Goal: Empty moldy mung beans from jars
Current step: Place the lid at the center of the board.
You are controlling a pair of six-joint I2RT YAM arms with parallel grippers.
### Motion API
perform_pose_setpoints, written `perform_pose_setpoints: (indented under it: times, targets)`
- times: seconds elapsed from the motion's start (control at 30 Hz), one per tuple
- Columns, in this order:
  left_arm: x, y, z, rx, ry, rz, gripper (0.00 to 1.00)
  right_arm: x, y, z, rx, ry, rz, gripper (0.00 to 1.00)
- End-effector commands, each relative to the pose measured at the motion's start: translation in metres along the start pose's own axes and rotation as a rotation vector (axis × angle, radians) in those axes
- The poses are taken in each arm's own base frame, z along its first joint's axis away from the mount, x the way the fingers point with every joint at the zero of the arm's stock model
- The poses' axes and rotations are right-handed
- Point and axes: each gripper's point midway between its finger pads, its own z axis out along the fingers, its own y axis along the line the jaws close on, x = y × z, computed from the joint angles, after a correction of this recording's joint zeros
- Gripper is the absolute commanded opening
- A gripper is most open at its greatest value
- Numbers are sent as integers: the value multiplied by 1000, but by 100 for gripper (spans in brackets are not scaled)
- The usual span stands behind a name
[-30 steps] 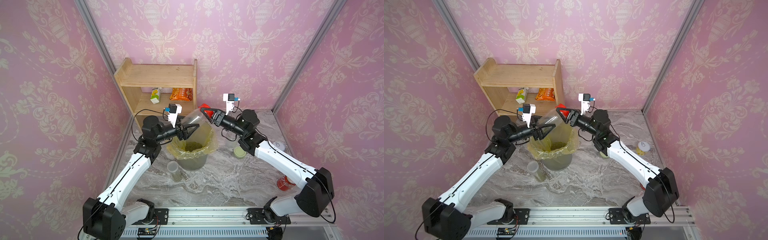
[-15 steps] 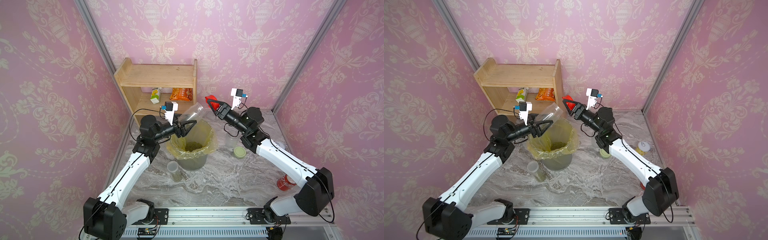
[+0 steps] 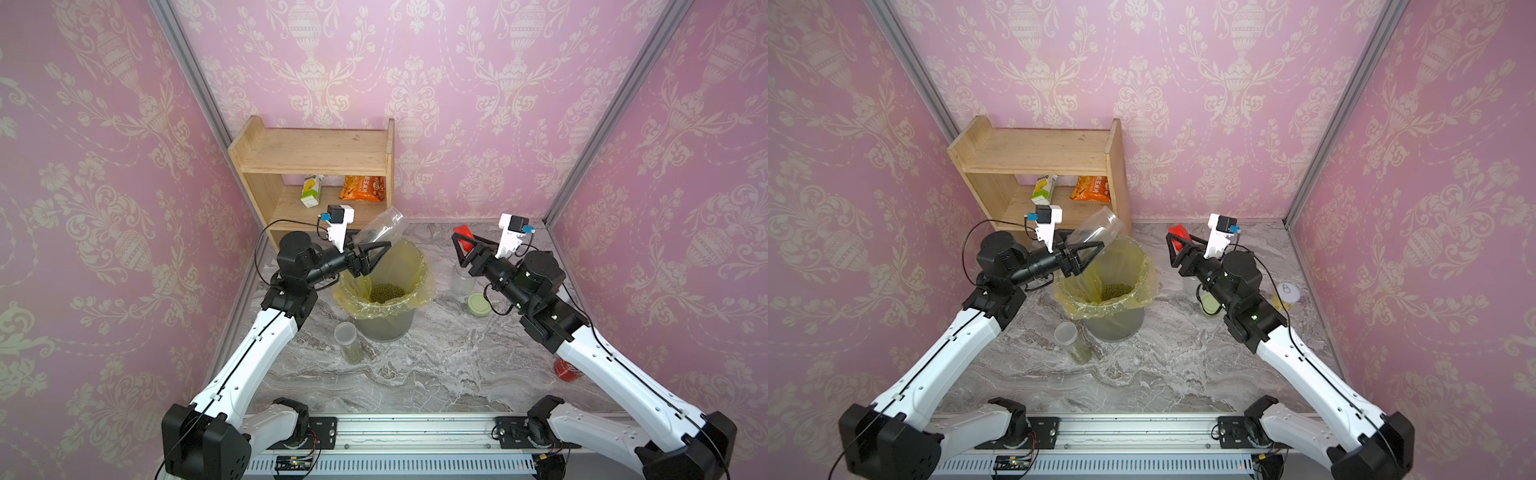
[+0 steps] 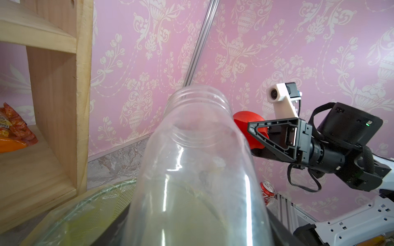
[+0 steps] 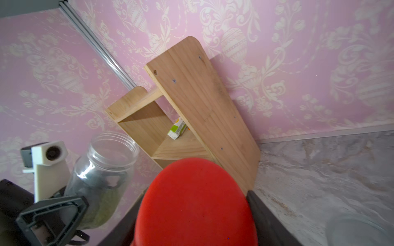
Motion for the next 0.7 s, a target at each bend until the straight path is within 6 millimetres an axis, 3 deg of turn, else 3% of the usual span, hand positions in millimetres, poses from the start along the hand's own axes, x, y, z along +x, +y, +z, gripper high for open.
perform_pose_setpoints:
  times: [0.0, 0.2, 0.43, 0.67]
  targets:
    - [-10, 0, -3, -21, -21, 35, 40, 23, -48, -25, 200, 48, -106, 68]
    - [-1, 5, -3, -45, 6, 33, 41, 71, -104, -60, 369, 115, -108, 68]
    - [3, 1, -2, -55, 30, 34, 40, 117, -176, -82, 631, 159, -87, 68]
    - [2, -4, -1, -42, 31, 31, 40, 140, -226, -88, 801, 191, 14, 69]
